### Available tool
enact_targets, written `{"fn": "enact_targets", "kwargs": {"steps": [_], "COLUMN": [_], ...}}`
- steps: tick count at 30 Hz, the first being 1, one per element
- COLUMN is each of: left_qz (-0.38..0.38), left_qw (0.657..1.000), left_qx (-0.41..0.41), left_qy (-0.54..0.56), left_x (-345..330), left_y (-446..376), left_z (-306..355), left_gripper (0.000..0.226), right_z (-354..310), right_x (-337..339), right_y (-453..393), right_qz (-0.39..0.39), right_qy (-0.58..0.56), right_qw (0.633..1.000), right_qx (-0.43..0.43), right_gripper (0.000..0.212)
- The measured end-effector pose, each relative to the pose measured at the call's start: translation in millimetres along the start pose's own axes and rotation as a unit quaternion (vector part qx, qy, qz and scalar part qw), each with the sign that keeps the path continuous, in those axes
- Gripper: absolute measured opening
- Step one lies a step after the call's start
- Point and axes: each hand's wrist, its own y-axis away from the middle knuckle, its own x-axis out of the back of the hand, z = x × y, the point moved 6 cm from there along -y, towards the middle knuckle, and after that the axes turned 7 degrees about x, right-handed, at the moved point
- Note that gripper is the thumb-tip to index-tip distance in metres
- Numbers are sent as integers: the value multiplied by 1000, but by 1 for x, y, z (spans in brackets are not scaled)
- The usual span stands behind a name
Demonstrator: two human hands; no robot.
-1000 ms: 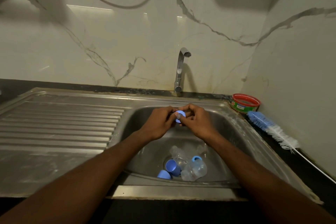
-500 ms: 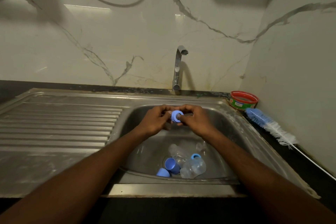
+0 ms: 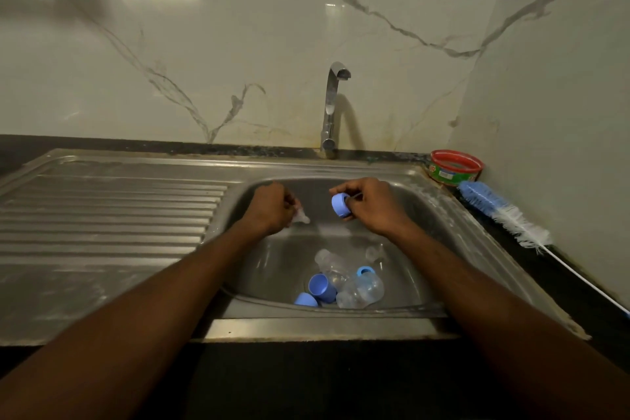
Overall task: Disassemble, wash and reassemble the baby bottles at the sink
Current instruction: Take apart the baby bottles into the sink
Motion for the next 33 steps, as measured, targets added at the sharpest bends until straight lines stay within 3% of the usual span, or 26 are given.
{"fn": "enact_targets", "kwargs": {"steps": [4, 8, 12, 18, 23, 27, 29, 33], "left_qz": [-59, -147, -154, -169, -184, -194, -162, -112], "left_qw": [992, 976, 974, 963, 959, 954, 960, 967], "left_qx": [-61, -82, -70, -59, -48, -35, -31, -32], "left_qy": [-88, -138, -151, -203, -211, -226, -226, -225], "left_x": [-16, -29, -31, -33, -34, -30, -22, -9], "left_y": [8, 13, 11, 9, 7, 11, 12, 18], "left_z": [12, 14, 8, 1, -3, -7, -7, -6], "left_gripper": [14, 11, 11, 18, 18, 10, 10, 9], "right_z": [1, 2, 8, -4, 1, 6, 8, 1], "right_x": [-9, -17, -28, -21, -25, -31, -36, -39], "right_y": [5, 7, 9, 9, 11, 9, 10, 14], "right_qz": [-103, -154, -208, -131, -170, -190, -197, -191], "right_qy": [127, 148, 151, 85, 117, 113, 180, 147], "right_qw": [986, 976, 966, 986, 978, 975, 962, 968], "right_qx": [24, 34, 40, 50, 30, 39, 64, 73], "right_gripper": [37, 36, 28, 15, 14, 33, 44, 50]}}
